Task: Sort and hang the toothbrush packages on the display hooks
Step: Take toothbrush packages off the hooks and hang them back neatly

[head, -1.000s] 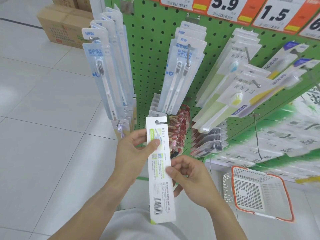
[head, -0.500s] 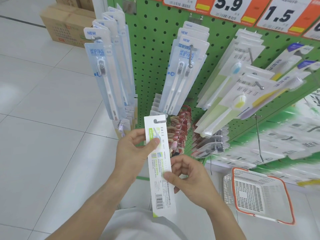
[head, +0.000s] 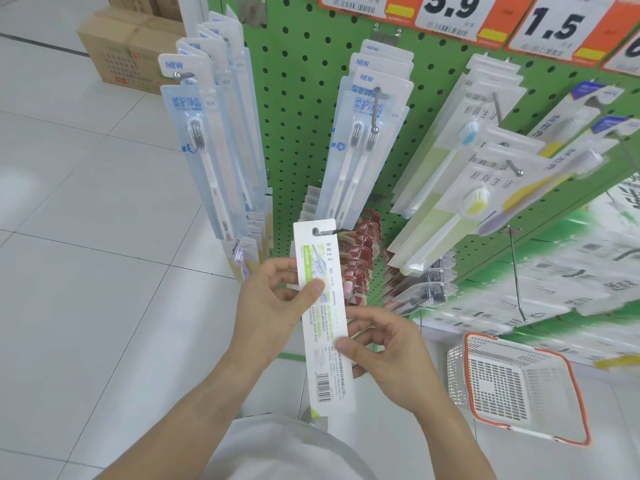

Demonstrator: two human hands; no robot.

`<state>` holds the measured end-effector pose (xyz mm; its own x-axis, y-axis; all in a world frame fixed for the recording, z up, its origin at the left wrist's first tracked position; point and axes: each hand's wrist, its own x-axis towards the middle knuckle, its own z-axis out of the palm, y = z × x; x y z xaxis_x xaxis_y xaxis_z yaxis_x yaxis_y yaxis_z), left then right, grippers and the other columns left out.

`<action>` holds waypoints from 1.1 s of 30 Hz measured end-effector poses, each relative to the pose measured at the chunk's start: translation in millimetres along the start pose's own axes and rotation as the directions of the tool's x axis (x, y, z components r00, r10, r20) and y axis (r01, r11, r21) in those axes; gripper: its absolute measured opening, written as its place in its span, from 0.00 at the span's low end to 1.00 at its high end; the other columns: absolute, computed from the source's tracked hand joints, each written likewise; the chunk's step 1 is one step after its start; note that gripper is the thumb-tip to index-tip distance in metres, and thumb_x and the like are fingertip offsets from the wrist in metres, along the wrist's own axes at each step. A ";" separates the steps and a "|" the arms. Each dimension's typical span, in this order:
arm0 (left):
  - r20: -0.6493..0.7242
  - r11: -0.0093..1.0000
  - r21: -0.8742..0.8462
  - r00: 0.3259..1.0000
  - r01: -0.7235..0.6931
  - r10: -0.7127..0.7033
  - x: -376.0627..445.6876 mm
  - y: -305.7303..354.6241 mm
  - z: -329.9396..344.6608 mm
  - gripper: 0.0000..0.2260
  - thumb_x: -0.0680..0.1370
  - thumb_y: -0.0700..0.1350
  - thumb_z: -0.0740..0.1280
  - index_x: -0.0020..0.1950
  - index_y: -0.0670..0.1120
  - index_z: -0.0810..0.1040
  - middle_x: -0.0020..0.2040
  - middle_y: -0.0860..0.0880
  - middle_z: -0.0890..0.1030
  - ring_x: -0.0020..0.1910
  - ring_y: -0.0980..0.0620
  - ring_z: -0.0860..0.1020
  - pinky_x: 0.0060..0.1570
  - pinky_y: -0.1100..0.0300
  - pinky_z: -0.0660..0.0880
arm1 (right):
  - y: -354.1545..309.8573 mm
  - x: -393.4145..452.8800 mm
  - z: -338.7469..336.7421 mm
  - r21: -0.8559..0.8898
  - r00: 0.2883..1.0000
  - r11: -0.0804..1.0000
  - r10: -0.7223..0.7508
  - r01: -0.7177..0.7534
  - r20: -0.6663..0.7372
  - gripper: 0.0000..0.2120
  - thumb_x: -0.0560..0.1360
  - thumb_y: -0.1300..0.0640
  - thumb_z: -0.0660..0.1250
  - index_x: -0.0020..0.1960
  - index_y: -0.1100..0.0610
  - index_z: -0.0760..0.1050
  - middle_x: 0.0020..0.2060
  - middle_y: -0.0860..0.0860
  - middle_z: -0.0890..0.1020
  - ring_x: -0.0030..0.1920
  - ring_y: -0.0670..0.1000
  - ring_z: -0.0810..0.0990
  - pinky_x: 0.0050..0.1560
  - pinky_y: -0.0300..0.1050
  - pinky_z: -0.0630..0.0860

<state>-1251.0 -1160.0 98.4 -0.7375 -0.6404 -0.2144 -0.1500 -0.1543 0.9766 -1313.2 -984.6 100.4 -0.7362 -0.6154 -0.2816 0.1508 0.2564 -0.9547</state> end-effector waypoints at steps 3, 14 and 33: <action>-0.064 1.000 0.023 0.998 0.008 -0.006 1.2 1.9 0.3 0.11 0.72 0.42 0.78 0.50 0.44 0.79 0.42 0.54 0.86 0.37 0.49 0.86 0.34 0.59 0.81 | 1.9 -1.0 -2.1 -0.052 1.000 0.999 0.007 -0.007 0.014 0.19 0.71 0.66 0.77 0.52 0.42 0.86 0.42 0.53 0.85 0.37 0.49 0.80 0.34 0.44 0.80; -0.159 0.998 -0.047 0.986 0.046 -0.053 7.2 -4.4 -3.4 0.08 0.76 0.43 0.75 0.47 0.42 0.78 0.40 0.50 0.86 0.37 0.52 0.84 0.32 0.65 0.76 | 1.2 -5.0 -11.8 -0.267 0.983 0.961 0.110 -0.068 0.146 0.19 0.69 0.58 0.81 0.54 0.42 0.84 0.42 0.44 0.86 0.42 0.43 0.81 0.40 0.37 0.75; -0.003 0.990 -0.104 0.996 0.091 -0.092 -13.7 12.6 7.2 0.09 0.74 0.47 0.73 0.51 0.44 0.81 0.43 0.51 0.87 0.43 0.50 0.87 0.37 0.52 0.84 | 1.1 -9.5 -36.8 -0.373 0.983 0.922 0.152 -0.104 0.102 0.15 0.68 0.62 0.80 0.44 0.42 0.87 0.43 0.42 0.84 0.43 0.46 0.81 0.41 0.48 0.79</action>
<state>-1247.6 -1147.8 113.7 -0.7187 -0.6257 -0.3031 -0.1474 -0.2889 0.9459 -1330.3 -951.0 105.6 -0.6333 -0.6423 -0.4317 -0.0310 0.5785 -0.8151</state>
